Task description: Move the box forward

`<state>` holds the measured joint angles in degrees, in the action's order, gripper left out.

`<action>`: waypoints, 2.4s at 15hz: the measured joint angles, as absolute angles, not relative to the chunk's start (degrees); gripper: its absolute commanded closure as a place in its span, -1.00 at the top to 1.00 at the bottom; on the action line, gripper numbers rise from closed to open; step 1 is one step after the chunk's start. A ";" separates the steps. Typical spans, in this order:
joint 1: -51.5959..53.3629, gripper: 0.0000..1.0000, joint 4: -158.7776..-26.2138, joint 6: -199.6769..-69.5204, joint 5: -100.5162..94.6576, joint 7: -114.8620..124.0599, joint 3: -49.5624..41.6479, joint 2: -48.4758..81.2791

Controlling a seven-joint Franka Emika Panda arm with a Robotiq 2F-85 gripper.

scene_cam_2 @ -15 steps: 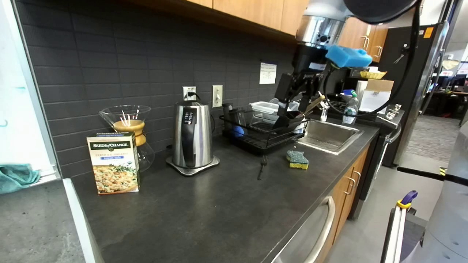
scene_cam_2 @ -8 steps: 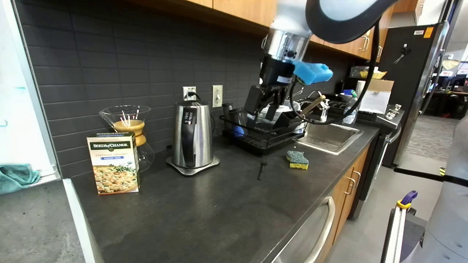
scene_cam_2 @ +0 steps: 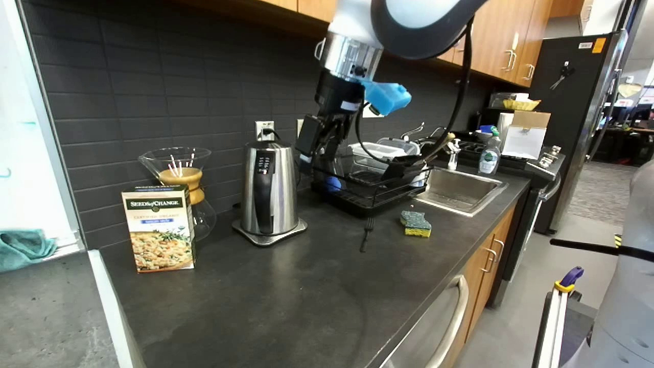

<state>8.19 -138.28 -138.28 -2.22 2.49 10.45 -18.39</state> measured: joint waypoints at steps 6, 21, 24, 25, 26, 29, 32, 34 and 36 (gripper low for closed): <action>9.79 1.00 -131.25 -140.99 -3.09 -3.53 10.80 -10.09; 13.06 1.00 -123.74 -150.50 -10.36 -8.00 13.13 1.73; 12.69 1.00 -122.67 -152.88 -10.65 -9.41 12.84 3.31; 12.61 1.00 -122.35 -153.58 -10.70 -9.84 12.79 3.83; 12.57 1.00 -121.99 -154.18 -10.71 -10.27 12.73 4.38; 12.35 1.00 -121.06 -155.55 -10.71 -11.14 12.67 5.86; 12.20 1.00 -120.11 -156.42 -10.71 -11.93 12.62 7.10; 12.14 1.00 -119.45 -156.91 -10.71 -12.22 12.62 7.75; 12.13 1.00 -118.87 -157.41 -10.71 -12.55 12.62 8.29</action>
